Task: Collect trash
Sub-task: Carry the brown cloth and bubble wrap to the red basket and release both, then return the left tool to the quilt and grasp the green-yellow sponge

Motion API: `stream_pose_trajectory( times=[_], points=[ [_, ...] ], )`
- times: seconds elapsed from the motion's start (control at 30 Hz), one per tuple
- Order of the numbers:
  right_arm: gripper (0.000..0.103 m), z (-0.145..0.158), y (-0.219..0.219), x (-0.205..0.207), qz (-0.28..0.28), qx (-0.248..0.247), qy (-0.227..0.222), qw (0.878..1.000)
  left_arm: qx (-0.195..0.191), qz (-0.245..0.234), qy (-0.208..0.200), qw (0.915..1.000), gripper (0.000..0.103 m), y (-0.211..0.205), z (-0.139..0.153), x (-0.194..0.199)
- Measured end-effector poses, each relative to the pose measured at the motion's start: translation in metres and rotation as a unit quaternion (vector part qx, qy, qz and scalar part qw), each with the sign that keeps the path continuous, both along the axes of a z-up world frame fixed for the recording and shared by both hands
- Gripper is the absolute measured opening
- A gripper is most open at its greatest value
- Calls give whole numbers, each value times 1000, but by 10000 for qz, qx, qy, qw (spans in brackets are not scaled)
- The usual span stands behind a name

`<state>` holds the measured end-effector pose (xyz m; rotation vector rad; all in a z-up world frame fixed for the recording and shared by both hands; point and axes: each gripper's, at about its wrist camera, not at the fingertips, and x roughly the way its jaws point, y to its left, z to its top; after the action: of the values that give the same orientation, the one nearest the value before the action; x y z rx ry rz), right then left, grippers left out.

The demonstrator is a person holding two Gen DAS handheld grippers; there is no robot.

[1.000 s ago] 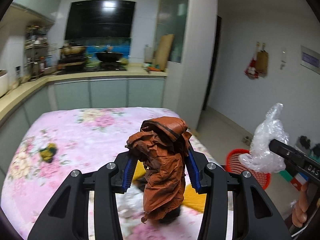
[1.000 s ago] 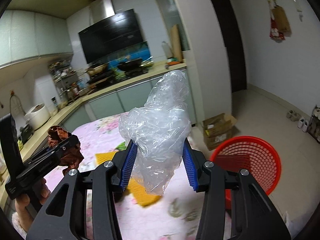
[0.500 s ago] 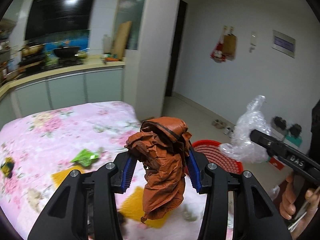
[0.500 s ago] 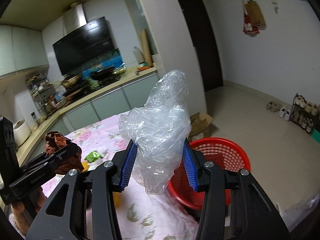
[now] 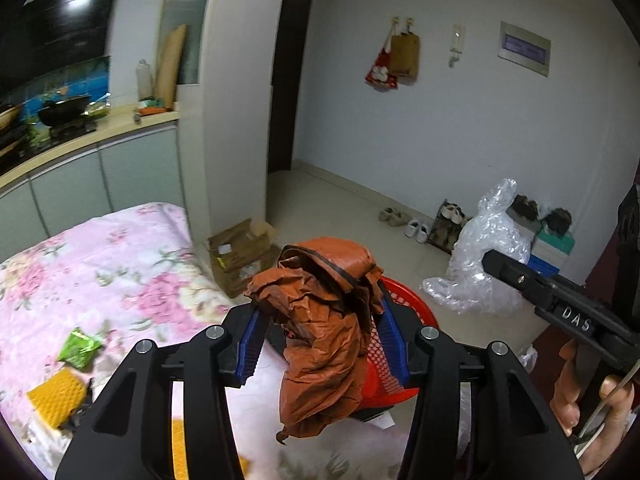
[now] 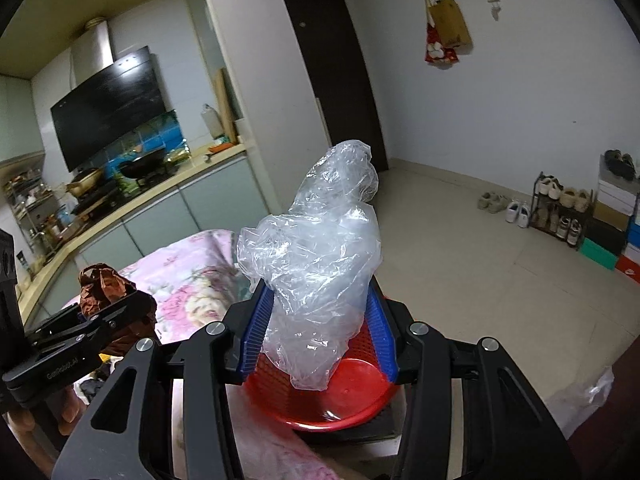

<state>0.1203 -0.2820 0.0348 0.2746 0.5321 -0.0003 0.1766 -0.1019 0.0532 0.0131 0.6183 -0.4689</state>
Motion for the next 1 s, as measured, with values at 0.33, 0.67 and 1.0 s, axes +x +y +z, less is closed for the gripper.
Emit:
stream_pose_trajectory(
  times=[0.33,0.67,1.0],
  points=[
    [45,-38,-12,28,-146,0,630,9979,327,-373,612,9969,54,-48,-39,37],
    [63,-63,-13,42,-163,-2,1001,9948,310,-488,1031,9930,73,-61,-68,59],
    [71,-57,-19,37,-222,114,908,9956,175,-135,812,9965,82,-23,-49,45]
  ],
)
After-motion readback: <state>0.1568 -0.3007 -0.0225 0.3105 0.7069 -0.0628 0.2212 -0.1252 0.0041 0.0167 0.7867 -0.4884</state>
